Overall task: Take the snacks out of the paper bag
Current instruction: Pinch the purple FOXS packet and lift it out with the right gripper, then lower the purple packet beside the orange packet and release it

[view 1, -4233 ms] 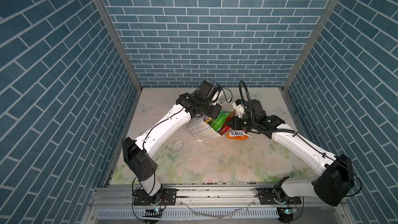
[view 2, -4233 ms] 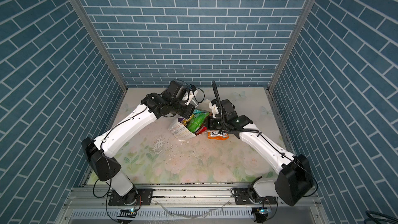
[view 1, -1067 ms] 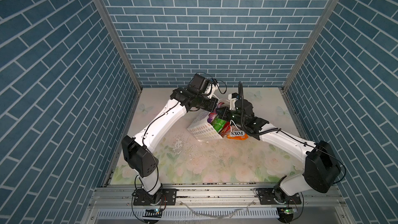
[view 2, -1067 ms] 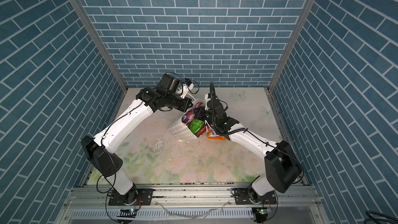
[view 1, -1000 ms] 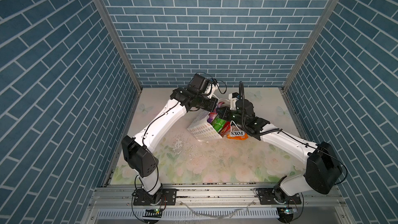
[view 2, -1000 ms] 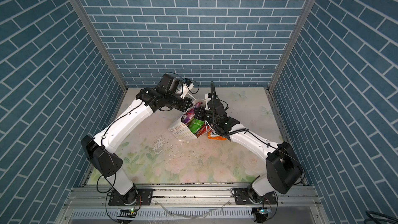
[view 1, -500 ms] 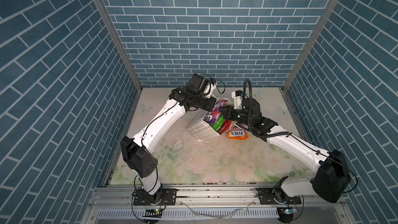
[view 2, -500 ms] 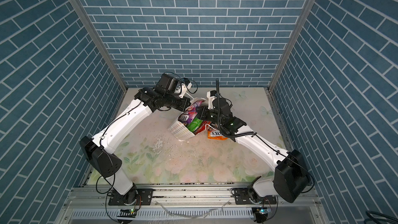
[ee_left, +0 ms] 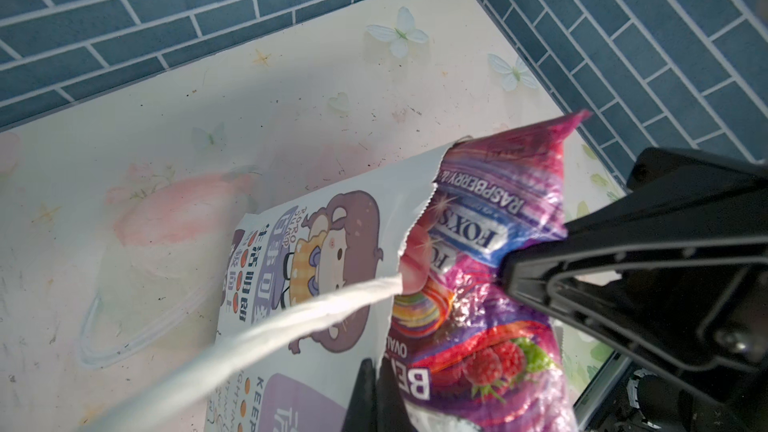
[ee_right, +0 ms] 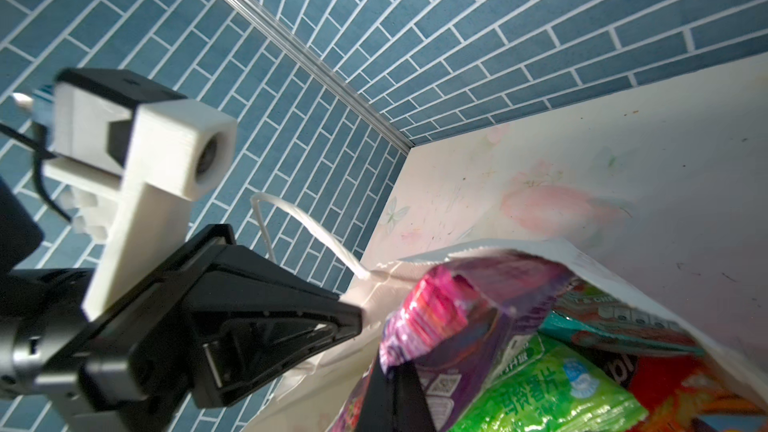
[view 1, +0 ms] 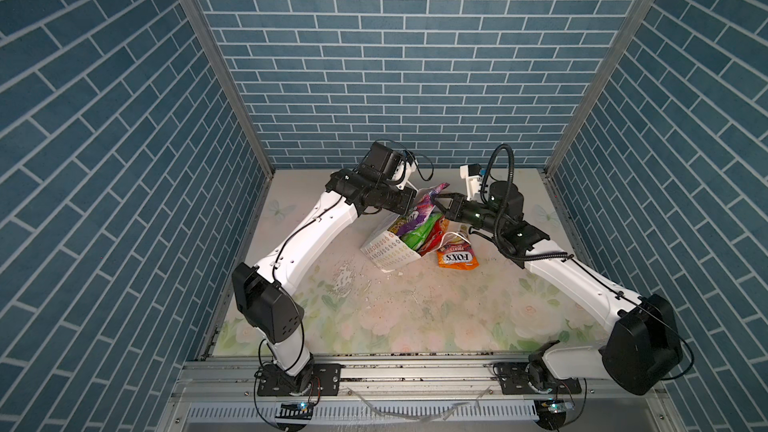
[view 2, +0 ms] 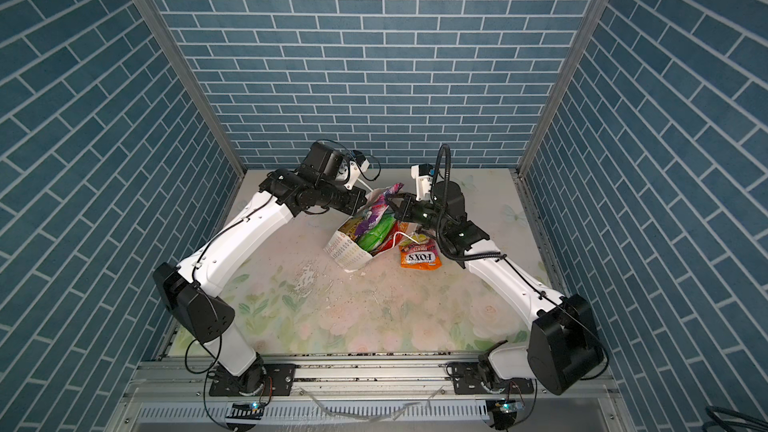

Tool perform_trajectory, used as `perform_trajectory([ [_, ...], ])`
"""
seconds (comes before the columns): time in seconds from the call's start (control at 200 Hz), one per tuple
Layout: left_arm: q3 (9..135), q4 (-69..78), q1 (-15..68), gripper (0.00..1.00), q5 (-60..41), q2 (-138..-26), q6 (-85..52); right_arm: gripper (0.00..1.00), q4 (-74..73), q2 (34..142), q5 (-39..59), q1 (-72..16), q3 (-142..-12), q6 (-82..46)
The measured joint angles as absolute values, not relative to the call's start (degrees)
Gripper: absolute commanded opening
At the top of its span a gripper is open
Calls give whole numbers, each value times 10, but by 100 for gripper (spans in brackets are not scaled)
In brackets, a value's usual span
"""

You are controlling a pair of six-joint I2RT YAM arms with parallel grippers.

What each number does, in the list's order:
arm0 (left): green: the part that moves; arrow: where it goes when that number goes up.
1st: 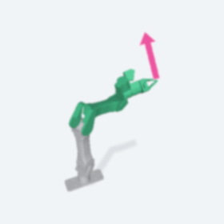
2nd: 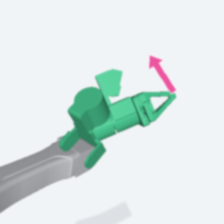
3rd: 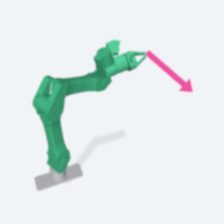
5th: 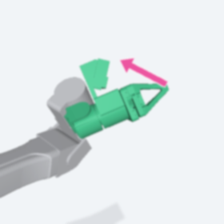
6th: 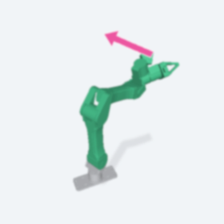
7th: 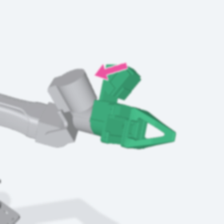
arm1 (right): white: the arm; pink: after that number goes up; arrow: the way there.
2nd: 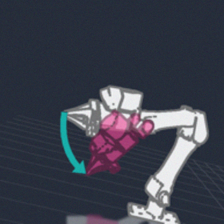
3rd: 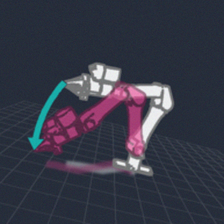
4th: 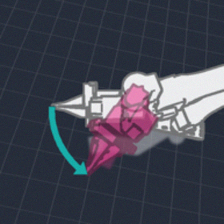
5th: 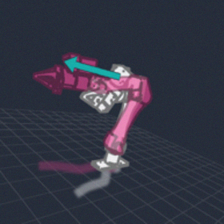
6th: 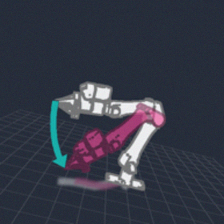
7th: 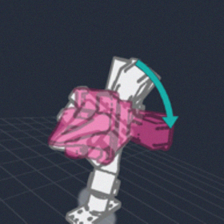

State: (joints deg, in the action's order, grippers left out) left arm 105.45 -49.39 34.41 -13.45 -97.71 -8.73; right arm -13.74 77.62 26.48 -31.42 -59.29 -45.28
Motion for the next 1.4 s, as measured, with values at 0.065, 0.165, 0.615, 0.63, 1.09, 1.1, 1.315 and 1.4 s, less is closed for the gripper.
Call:
perform_trajectory([
  [0.065, 1054, -494, 344, 0, -133, -977, -87, 0, -145, 776, 282, -311, -593, -451],
  [0.165, 1054, -494, 344, 0, -131, -977, -87, 0, -151, 776, 308, -307, -594, -449],
  [0.615, 1054, -494, 344, 0, -129, -976, -87, 0, -243, 772, 423, -252, -615, -464],
  [0.63, 1054, -494, 344, 0, -129, -976, -87, 0, -245, 772, 427, -249, -616, -466],
  [1.09, 1046, -492, 344, 0, -129, -967, -87, 0, -182, 717, 491, -154, -676, -453],
  [1.1, 1046, -492, 344, 0, -129, -967, -87, 0, -175, 714, 490, -150, -676, -451],
  [1.315, 1046, -492, 344, 0, -129, -967, -85, 0, -24, 674, 456, -84, -680, -391],
  [1.4, 1046, -492, 344, 0, -129, -967, -84, 0, 47, 673, 423, -60, -682, -366],
])
